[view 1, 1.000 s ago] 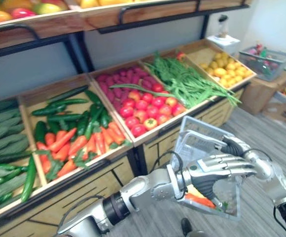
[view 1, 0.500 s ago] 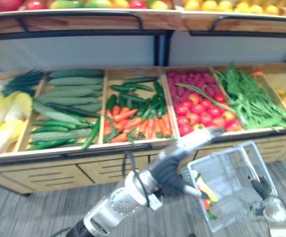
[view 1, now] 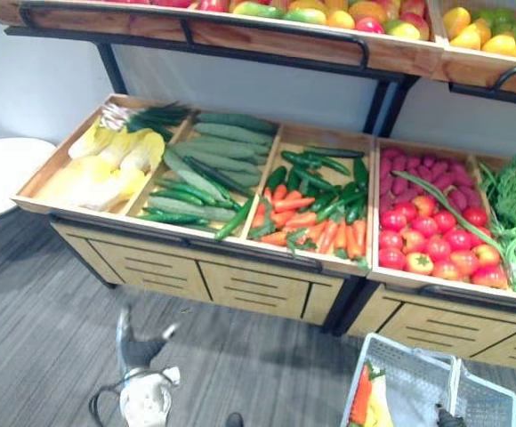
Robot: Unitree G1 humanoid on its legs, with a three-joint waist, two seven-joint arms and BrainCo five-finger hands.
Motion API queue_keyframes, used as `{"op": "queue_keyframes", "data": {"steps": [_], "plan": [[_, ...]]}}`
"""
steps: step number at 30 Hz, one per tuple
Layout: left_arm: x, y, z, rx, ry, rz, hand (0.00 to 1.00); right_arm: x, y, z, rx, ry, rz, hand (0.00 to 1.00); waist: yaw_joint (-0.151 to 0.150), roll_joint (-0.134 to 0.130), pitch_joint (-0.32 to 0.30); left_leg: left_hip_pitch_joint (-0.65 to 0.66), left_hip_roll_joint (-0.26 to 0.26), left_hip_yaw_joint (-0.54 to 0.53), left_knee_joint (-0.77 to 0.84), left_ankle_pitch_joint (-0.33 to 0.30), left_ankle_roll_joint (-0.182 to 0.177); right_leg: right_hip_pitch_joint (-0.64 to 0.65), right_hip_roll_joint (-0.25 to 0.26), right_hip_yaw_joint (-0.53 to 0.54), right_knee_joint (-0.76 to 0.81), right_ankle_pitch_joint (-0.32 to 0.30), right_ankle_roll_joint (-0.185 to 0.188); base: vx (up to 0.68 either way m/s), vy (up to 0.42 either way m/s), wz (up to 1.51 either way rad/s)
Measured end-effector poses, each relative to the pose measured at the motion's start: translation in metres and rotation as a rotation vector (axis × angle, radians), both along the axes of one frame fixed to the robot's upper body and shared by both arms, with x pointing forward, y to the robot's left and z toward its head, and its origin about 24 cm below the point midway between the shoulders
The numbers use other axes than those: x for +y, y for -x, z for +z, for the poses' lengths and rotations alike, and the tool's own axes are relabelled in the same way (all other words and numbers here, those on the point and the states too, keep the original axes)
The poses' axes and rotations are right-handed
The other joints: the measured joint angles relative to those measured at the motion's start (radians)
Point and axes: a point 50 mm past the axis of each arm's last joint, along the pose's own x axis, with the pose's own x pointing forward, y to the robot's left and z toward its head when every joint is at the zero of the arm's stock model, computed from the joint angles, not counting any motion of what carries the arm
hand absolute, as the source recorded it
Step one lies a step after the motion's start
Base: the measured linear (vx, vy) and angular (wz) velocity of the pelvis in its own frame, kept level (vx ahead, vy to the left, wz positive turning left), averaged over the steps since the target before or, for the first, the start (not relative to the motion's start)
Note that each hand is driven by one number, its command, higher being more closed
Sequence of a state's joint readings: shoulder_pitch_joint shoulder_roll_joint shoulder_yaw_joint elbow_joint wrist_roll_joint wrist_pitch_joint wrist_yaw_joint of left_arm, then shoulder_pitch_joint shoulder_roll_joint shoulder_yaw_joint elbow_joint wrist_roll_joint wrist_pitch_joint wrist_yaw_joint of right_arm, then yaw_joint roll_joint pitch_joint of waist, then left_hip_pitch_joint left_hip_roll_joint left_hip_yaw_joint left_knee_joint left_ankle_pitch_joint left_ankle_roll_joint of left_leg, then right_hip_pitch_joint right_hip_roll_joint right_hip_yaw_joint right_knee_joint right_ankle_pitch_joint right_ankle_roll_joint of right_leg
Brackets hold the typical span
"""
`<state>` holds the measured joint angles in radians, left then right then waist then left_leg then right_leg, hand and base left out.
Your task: Pick vegetable in the basket
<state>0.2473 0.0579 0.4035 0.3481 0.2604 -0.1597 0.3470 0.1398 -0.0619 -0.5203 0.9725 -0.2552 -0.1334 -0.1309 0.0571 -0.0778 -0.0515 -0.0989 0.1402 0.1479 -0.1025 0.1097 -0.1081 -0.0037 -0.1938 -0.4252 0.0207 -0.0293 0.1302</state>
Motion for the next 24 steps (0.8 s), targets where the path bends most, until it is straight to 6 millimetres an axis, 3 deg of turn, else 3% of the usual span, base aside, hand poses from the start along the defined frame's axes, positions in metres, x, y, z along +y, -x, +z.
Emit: {"op": "queue_keyframes", "data": {"steps": [2, 3, 4, 6, 8, 10, 14, 19, 21, 23, 24], "plan": [[0.004, 0.017, -0.020, 0.096, 0.041, 0.061, 0.00, 0.004, -0.001, -0.001, 0.001, -0.004, 0.016, 1.00, -0.002, 0.002, -0.008, 0.001, 0.000, 0.001, 0.000, -0.002, 0.000, 0.001, -0.001, 0.000, -0.001, -0.005, 0.004, 0.00, 0.000, 0.00], [0.001, 0.039, -0.046, 0.232, 0.103, 0.128, 0.00, 0.009, -0.003, -0.002, 0.000, -0.012, 0.029, 1.00, -0.003, 0.004, -0.011, 0.001, -0.001, 0.003, 0.000, -0.003, 0.000, -0.001, -0.001, 0.002, -0.003, -0.006, 0.003, 0.01, 0.000, -0.03], [-0.001, 0.049, -0.055, 0.298, 0.115, 0.145, 0.00, 0.011, -0.004, -0.003, 0.001, -0.016, 0.032, 1.00, -0.003, 0.004, -0.011, 0.001, -0.001, 0.004, 0.000, -0.003, 0.000, -0.003, -0.001, 0.005, -0.003, -0.007, 0.003, 0.02, 0.002, -0.08], [-0.015, 0.094, -0.086, 0.555, 0.183, 0.180, 0.00, 0.018, -0.008, -0.005, -0.001, -0.040, 0.031, 1.00, -0.009, 0.004, -0.011, -0.002, -0.003, 0.008, 0.000, -0.008, -0.001, -0.012, 0.000, 0.026, -0.008, -0.007, 0.004, 0.03, 0.003, -0.13], [-0.025, 0.123, -0.099, 0.681, 0.264, 0.227, 0.00, 0.021, -0.011, -0.006, 0.001, -0.051, 0.035, 1.00, -0.023, 0.000, -0.013, -0.001, -0.005, 0.013, 0.000, -0.012, -0.003, -0.012, 0.001, 0.038, -0.018, -0.007, 0.003, 0.05, 0.002, -0.10], [-0.032, 0.138, -0.106, 0.734, 0.353, 0.259, 0.00, 0.023, -0.013, -0.008, 0.007, -0.062, 0.037, 1.00, -0.025, -0.003, -0.014, 0.005, -0.005, 0.032, 0.000, -0.020, -0.006, -0.016, 0.000, 0.055, -0.019, -0.005, 0.001, 0.08, 0.001, -0.23], [-0.044, 0.140, -0.111, 0.734, 0.463, 0.244, 0.00, 0.028, -0.012, -0.011, 0.024, -0.084, 0.044, 1.00, -0.028, -0.004, -0.013, 0.038, -0.005, 0.068, -0.001, -0.034, -0.011, -0.011, 0.001, 0.099, -0.021, -0.002, -0.002, 0.09, -0.008, -0.31], [-0.045, 0.125, -0.111, 0.716, 0.454, 0.192, 0.00, 0.027, -0.011, -0.011, 0.030, -0.090, 0.038, 1.00, -0.034, -0.004, -0.008, 0.065, -0.007, 0.098, 0.008, -0.057, -0.011, -0.007, -0.002, 0.130, -0.015, 0.000, 0.002, 0.09, -0.002, -0.20], [-0.044, 0.116, -0.111, 0.703, 0.447, 0.171, 0.00, 0.021, -0.011, -0.010, 0.021, -0.098, 0.007, 1.00, -0.039, -0.008, 0.031, 0.038, 0.005, 0.099, 0.162, -0.151, -0.005, -0.002, -0.015, 0.151, 0.047, -0.012, -0.017, 0.08, 0.027, -0.18], [-0.047, 0.112, -0.112, 0.701, 0.452, 0.154, 0.00, 0.013, -0.008, -0.009, 0.010, -0.095, -0.042, 1.00, -0.045, 0.012, 0.046, 0.024, 0.031, 0.109, 0.278, -0.227, -0.001, -0.015, -0.016, 0.172, 0.120, -0.015, -0.023, 0.01, 0.116, -0.39], [-0.049, 0.113, -0.112, 0.717, 0.452, 0.136, 0.00, 0.008, -0.008, -0.007, -0.007, -0.090, -0.078, 1.00, -0.055, 0.024, 0.054, 0.023, 0.056, 0.148, 0.359, -0.285, 0.003, -0.057, -0.014, 0.232, 0.209, -0.015, -0.023, -0.03, 0.200, -0.76]]}}
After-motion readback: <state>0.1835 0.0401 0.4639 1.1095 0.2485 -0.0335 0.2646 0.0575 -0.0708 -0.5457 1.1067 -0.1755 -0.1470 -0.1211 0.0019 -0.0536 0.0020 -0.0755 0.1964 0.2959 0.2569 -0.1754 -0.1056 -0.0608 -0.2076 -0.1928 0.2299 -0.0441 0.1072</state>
